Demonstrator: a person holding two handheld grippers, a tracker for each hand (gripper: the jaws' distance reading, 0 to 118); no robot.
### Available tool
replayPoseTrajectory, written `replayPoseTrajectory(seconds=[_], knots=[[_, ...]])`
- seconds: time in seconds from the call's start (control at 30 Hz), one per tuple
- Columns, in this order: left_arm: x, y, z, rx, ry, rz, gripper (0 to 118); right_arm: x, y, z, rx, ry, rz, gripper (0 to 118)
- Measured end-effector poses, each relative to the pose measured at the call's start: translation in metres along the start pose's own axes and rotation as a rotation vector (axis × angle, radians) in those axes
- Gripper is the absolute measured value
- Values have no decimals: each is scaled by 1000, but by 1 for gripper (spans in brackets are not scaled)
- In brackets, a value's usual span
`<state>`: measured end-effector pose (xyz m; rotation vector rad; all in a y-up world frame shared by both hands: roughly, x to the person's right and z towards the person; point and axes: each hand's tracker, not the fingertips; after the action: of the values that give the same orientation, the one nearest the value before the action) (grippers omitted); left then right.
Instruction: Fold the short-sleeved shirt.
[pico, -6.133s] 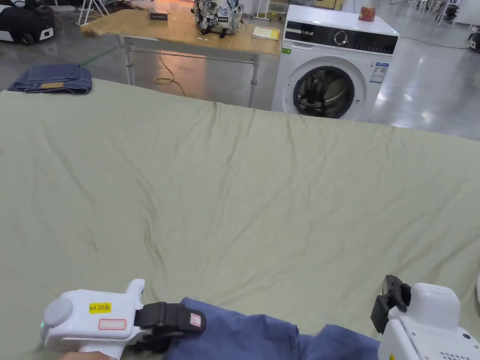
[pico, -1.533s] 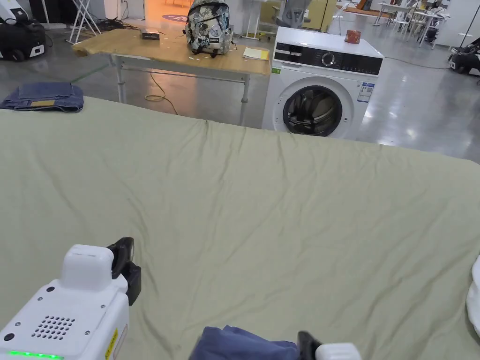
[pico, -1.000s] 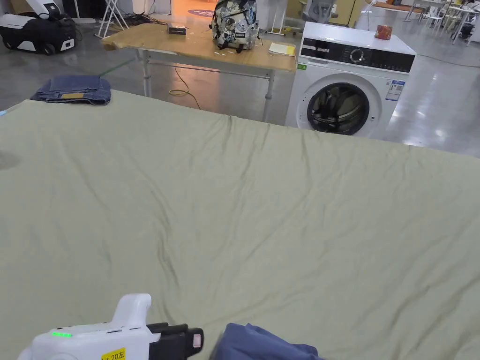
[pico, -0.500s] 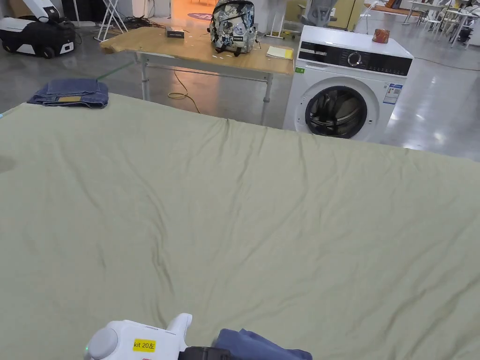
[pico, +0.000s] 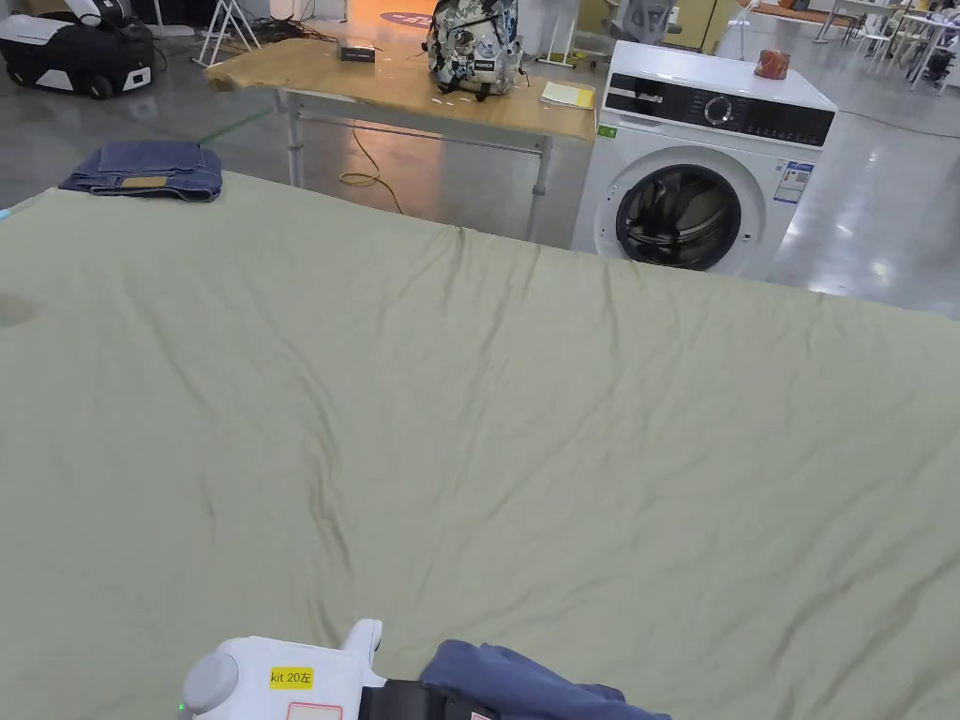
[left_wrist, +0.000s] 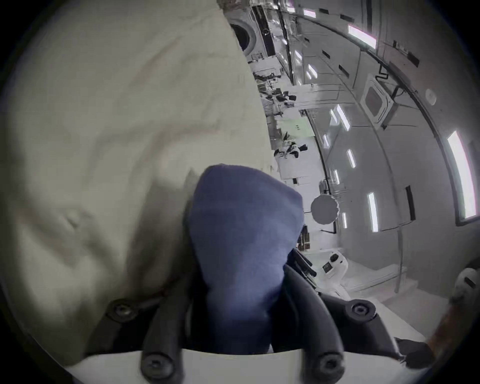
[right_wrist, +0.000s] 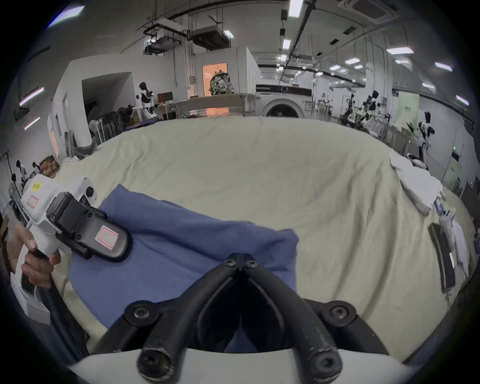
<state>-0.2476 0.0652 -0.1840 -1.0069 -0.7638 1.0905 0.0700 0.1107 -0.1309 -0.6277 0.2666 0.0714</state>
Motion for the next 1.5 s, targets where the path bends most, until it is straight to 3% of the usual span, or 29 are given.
replayPoseTrajectory(seconds=[0.23, 0.4, 0.6, 0.83, 1.03, 1.23, 1.27, 1.37, 1.4, 1.5], knots=[[17, 26, 46, 47, -30, -23, 20, 4, 38, 8, 115, -18, 48, 0], [32, 49, 110, 97, 37, -78, 20, 4, 67, 5, 168, -18, 81, 0], [43, 84, 225, 140, 237, -124, 20, -3, 90, -2, 201, -10, 93, 0], [37, 116, 387, 278, 472, -41, 20, -12, 90, -7, 199, -3, 94, 0], [59, 106, 457, 409, 737, 67, 20, -12, 83, -16, 154, -19, 91, 0], [29, 105, 483, 425, 810, 151, 21, -9, 78, -20, 132, -34, 74, 0], [12, 109, 493, 424, 813, 160, 24, -9, 78, -20, 128, -34, 75, 0], [9, 112, 491, 421, 889, 180, 49, -8, 77, -20, 127, -34, 80, 0], [8, 108, 496, 420, 957, 173, 51, -7, 77, -19, 131, -35, 81, 0], [15, 106, 511, 524, 975, 203, 58, -7, 78, -18, 132, -31, 74, 0]])
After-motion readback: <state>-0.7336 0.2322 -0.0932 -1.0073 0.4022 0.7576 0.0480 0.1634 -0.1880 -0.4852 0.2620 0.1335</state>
